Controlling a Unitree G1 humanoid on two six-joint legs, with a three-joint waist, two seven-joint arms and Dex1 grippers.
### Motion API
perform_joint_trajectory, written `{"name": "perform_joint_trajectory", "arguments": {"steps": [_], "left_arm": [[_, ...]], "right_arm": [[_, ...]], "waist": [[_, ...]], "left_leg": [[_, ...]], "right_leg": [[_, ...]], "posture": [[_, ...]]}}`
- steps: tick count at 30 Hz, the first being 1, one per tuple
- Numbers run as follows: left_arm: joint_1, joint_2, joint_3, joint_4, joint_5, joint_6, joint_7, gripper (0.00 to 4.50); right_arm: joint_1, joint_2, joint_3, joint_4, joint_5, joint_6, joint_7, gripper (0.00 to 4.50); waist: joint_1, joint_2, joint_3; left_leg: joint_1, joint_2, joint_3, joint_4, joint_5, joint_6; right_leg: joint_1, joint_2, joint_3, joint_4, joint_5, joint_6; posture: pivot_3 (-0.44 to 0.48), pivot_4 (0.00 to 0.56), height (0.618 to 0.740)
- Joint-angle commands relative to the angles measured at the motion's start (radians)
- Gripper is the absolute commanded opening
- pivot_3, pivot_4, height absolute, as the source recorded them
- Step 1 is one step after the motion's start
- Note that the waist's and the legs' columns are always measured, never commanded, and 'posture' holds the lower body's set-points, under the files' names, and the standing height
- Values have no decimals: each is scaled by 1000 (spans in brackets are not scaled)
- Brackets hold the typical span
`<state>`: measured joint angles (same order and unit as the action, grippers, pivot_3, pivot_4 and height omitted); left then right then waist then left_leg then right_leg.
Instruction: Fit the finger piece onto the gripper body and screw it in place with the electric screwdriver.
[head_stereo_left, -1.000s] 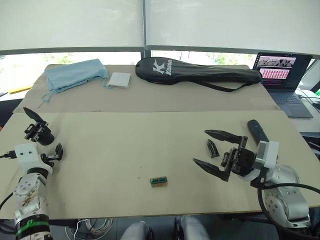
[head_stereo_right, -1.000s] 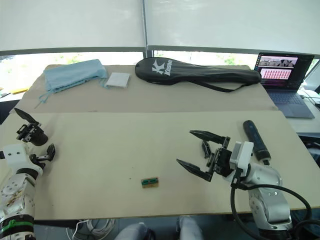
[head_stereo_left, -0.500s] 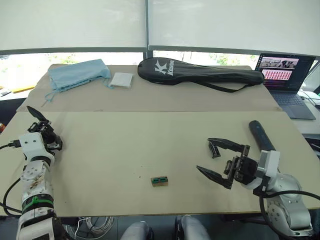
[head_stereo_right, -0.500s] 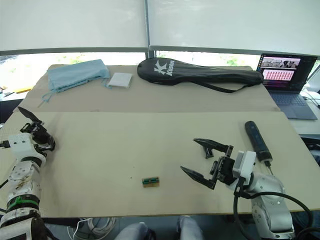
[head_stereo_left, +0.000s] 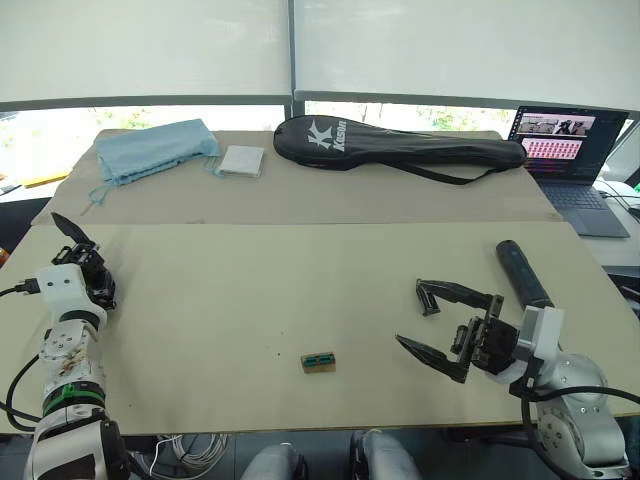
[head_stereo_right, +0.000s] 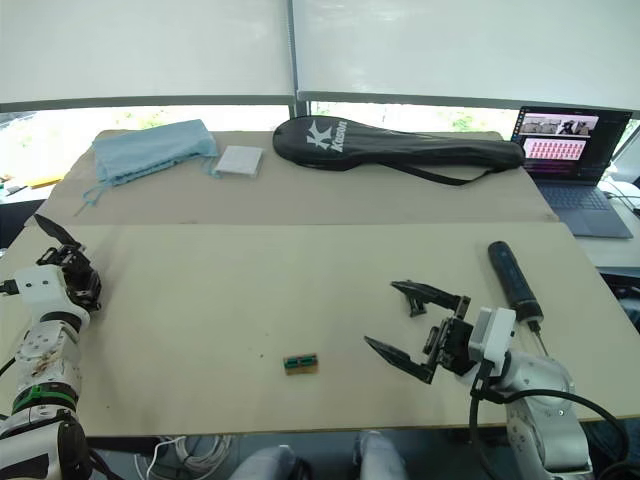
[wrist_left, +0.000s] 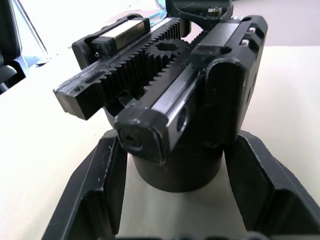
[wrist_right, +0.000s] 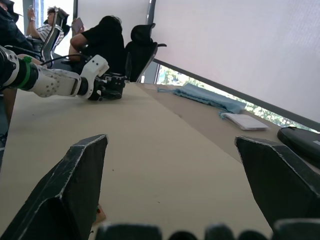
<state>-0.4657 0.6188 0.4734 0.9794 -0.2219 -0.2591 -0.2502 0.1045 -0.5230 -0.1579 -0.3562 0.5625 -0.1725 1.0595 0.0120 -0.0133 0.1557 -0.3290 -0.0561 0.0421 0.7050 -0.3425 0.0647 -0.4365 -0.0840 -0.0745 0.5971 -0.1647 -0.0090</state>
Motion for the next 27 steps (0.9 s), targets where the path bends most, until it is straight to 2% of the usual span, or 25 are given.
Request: {"name": "perform_joint_trajectory", "arguments": {"steps": [1,7,11,17,22,27], "left_arm": [[18,-19,21,-76,-55,-62,-64,2351],[123,-69,4,-401,-130,-34,-171,2351],[205,-94,-9,-589,-153,42,-174,2351],[365,-153,-102,-932,-160,159,-194,2351],[432,-162,-192,-1097,-133,241,-218,2351],[457,-181,-280,-1174,-95,266,-229,2351]], "right_arm": [[6,-9,-25,-15,7,-28,3,4500],[23,-11,-29,-15,8,-28,12,4500],[38,-12,-34,-16,11,-29,16,4500],[84,-22,-53,-37,20,-28,17,4500],[104,-35,-74,-44,31,-25,19,4500],[120,-41,-81,-60,34,-20,15,4500]], "waist": [[0,0,0],[2,-4,2],[0,-7,4],[0,-6,4],[4,-6,4],[3,-6,4]], "left_leg": [[0,0,0,0,0,0],[-3,-1,0,0,0,0],[-3,-1,0,1,0,0],[-3,-1,-1,0,0,0],[-3,0,-1,1,0,0],[-3,0,-1,1,0,0]], "right_leg": [[0,0,0,0,0,0],[-1,-3,0,-1,0,0],[-1,-2,0,-1,0,0],[-1,-2,1,-2,0,0],[-1,-2,2,-1,0,0],[-1,-1,3,-1,0,0]], "posture": [[0,150,740],[0,150,740],[0,150,740],[0,150,740],[0,150,740],[0,150,740]]}}
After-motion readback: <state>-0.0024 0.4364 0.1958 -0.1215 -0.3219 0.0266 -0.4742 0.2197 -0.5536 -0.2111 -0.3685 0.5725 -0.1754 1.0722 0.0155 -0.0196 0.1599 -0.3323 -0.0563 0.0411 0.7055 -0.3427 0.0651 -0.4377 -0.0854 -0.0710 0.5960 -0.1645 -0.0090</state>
